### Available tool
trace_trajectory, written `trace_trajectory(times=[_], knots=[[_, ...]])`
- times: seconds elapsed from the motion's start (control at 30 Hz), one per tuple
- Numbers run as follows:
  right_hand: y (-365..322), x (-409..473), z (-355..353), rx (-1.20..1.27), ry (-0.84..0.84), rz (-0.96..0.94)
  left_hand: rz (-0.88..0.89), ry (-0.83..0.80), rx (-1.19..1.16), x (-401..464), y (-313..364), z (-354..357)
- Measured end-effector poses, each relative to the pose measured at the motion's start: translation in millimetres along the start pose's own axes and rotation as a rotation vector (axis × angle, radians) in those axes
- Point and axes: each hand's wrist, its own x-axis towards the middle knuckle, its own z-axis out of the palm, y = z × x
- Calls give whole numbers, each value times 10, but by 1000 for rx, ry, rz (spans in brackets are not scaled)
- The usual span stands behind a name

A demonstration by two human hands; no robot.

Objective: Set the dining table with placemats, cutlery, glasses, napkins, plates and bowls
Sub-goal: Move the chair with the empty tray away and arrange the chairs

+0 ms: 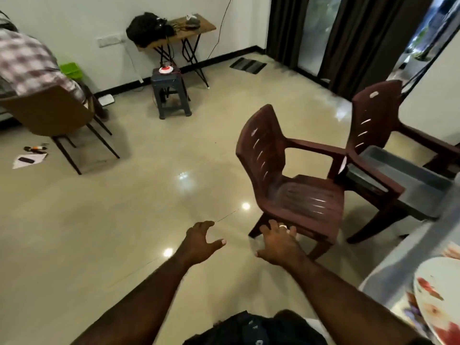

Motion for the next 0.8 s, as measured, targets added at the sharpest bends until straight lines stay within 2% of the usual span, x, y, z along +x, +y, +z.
trace_trajectory(times=[0.23, 0.4, 0.57, 0.67, 0.8], knots=[[-536, 1149, -213, 17, -75, -67, -95, 2, -12, 739, -404, -579], [-941, 2358, -431, 43, -75, -180, -196, 6, 21, 1543, -547, -1080], [-1165, 3470, -1026, -16, -49, -290, -309, 100, 14, 2370, -523, -1838], [-1217, 4081, -1526, -56, 10, -337, -301, 145, -13, 2836, -428, -2177], [-1188, 4896, -2087, -72, 112, -277, -251, 97, -11, 3599, -284, -2511]])
